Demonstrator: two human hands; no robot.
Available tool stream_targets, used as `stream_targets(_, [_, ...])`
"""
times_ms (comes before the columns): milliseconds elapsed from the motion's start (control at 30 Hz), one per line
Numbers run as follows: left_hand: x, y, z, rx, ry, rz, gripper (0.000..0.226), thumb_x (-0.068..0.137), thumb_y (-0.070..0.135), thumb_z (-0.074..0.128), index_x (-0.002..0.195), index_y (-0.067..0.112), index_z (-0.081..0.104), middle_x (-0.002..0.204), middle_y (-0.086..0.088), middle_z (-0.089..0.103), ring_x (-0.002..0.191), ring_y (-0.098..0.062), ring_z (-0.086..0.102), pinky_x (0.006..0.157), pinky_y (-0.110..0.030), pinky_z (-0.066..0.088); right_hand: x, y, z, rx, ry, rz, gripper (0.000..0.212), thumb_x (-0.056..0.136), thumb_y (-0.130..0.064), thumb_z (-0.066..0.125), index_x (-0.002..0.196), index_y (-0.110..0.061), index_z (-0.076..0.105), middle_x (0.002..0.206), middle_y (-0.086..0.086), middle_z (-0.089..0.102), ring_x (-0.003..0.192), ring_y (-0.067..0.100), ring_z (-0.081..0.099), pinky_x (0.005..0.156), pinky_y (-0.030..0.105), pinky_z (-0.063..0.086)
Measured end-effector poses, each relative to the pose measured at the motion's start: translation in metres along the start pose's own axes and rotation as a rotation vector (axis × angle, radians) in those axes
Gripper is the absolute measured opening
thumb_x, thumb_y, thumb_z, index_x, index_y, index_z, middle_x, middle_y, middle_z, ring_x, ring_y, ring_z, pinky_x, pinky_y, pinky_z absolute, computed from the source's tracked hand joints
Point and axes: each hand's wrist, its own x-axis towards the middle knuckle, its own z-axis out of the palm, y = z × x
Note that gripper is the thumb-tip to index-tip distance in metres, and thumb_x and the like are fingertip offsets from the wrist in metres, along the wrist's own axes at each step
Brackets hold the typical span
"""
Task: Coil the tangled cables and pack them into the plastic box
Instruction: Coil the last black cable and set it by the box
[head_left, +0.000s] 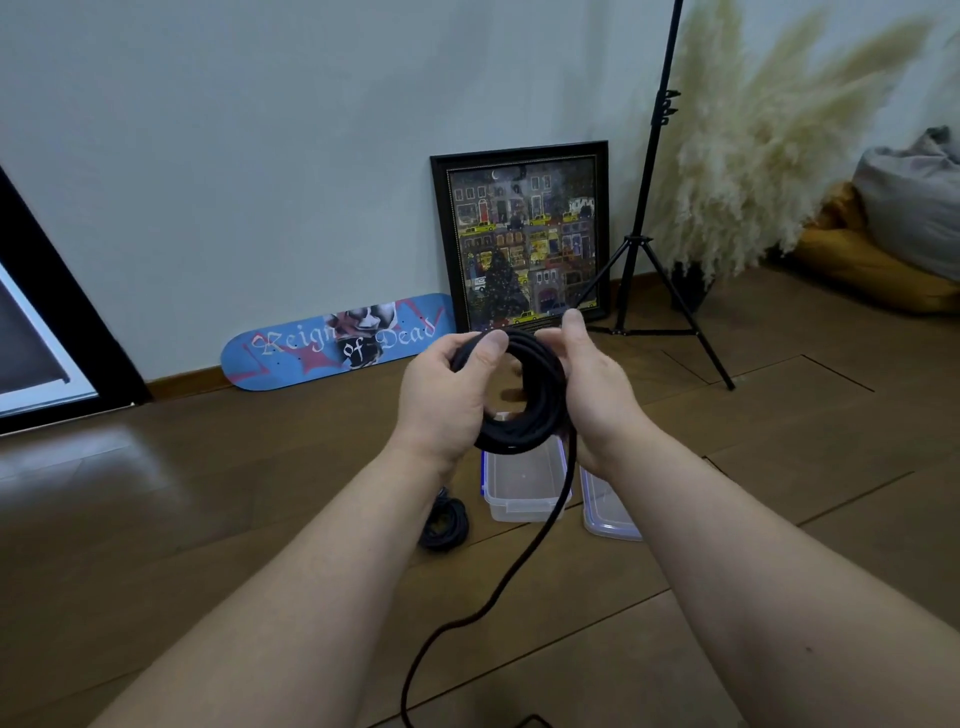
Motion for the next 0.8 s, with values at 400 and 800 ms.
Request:
stream_targets(400, [-0.004, 0.007, 0.005, -0.13, 0.033, -0.078, 0.019, 0.095, 0.024, 0.06, 0.082, 0.015, 0.05, 0.075, 0.001, 0.054, 0.061, -0.01, 0.056, 0.053, -0.025, 0.045, 0.002, 0.002, 0.001, -0.35, 0.004, -0.314, 0.072, 0.085, -0.07, 0.037, 0.094, -0.003, 0.063, 0.094, 0.024, 0.065, 0.088, 0.041, 0.061, 0.081, 0.055, 0.051])
stream_targets(800, [0.001, 0.003, 0.001, -0.195, 0.058, -0.09, 0.017, 0.093, 0.016, 0.064, 0.108, 0.009, 0.059, 0.06, 0.009, 0.054, 0.041, -0.007, 0.042, 0.047, -0.025, 0.041, 0.002, 0.006, -0.012, -0.34, -0.118, 0.003, 0.066, 0.088, -0.074, 0.034, 0.1, -0.018, 0.068, 0.081, 0.011, 0.071, 0.075, 0.03, 0.067, 0.078, 0.046, 0.058])
